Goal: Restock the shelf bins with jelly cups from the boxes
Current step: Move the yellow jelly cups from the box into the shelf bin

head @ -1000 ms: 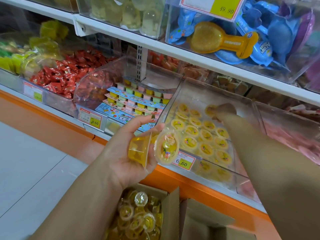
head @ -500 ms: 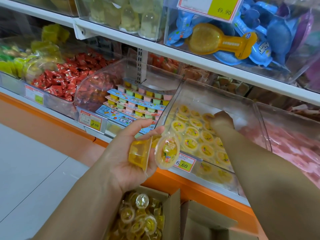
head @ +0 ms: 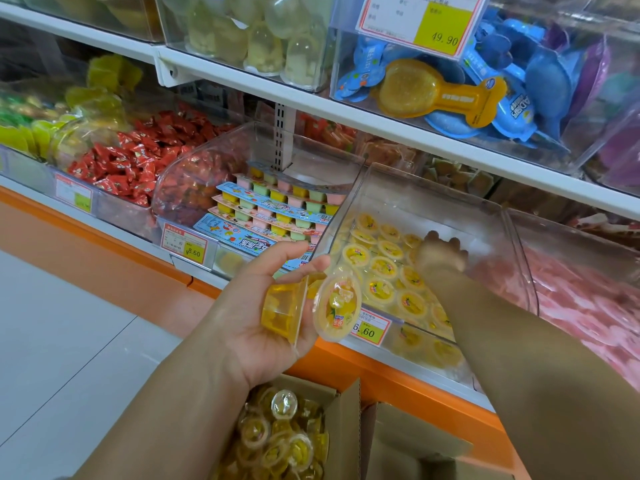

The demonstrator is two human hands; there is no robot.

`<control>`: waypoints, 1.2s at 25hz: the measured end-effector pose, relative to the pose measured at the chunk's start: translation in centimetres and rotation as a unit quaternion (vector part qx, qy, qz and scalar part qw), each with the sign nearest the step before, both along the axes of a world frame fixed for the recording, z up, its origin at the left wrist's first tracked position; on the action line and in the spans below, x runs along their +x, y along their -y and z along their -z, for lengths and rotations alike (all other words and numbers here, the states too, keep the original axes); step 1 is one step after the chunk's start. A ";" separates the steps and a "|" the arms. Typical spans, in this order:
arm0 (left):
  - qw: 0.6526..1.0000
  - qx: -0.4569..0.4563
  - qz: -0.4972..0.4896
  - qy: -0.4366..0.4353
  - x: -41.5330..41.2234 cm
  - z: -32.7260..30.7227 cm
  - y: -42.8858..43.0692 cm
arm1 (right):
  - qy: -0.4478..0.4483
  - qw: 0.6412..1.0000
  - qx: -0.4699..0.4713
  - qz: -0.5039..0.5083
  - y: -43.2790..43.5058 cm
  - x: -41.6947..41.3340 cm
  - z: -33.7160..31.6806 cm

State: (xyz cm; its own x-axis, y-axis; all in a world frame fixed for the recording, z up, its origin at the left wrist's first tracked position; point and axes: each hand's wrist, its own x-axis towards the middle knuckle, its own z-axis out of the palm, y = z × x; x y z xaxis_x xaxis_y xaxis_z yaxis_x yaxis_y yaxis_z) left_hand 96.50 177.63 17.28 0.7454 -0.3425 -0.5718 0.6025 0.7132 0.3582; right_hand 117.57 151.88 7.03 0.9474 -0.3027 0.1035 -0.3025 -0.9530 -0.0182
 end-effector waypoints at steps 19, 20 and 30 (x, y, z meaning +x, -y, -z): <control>1.000 0.001 -0.016 -0.001 0.7 0.6 0.7 | -0.042 0.963 0.232 -0.133 -3.3 -2.7 -6.0; 1.000 0.004 -0.027 -0.008 0.6 0.5 0.9 | -0.097 0.911 0.366 -0.164 -4.2 -4.5 -7.7; 0.999 -0.021 -0.036 -0.021 0.1 0.2 2.7 | -0.190 0.729 0.579 -0.311 -4.8 -13.9 -13.2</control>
State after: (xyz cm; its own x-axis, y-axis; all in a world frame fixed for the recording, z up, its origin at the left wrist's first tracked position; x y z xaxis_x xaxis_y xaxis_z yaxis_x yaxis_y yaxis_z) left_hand 96.63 174.92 17.12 0.7454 -0.3127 -0.5887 0.5622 0.7695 0.3031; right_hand 103.66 156.70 20.27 0.8317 0.5230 -0.1863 -0.0112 -0.3196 -0.9475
